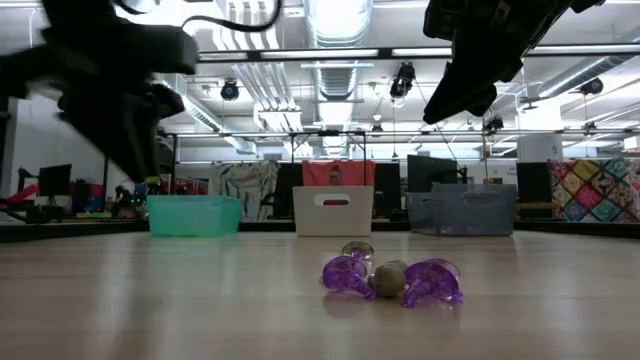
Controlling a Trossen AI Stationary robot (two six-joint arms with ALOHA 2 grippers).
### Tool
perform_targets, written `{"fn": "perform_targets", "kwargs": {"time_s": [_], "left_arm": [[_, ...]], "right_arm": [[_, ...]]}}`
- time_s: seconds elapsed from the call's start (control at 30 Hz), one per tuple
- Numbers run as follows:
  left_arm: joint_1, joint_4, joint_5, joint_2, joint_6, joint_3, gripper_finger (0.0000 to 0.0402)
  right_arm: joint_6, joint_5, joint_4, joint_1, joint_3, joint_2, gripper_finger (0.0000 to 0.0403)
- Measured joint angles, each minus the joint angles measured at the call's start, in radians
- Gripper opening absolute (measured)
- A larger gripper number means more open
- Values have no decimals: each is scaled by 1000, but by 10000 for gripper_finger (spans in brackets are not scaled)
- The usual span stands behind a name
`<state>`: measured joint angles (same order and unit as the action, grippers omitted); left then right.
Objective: Sort Halloween decoration
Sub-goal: Put the green spider toy into the blue bin
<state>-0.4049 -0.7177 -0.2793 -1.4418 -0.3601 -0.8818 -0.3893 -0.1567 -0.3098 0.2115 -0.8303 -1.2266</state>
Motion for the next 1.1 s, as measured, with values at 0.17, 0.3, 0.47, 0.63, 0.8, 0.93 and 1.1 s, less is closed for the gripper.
{"fn": "perform_targets", "kwargs": {"time_s": [0.17,0.3,0.47,0.63,0.8,0.93,1.1], "left_arm": [[201,-70,-1,43,220,-33,75],[406,-87,-4,83,361,-66,75],[722,-96,-3,105,402,-133,75],[1056,-59,11,80,355,-175,75],[1298,-18,224,10,314,-185,75],[1358,6,266,-41,317,-185,75],[1364,36,263,-77,342,-185,75]], "right_arm": [[0,0,-1,0,0,0,68],[8,0,0,0,0,0,68],[8,1,-1,0,0,0,68],[8,0,0,0,0,0,68],[8,-1,0,0,0,0,68],[9,-1,0,0,0,0,68],[9,-2,0,0,0,0,68]]}}
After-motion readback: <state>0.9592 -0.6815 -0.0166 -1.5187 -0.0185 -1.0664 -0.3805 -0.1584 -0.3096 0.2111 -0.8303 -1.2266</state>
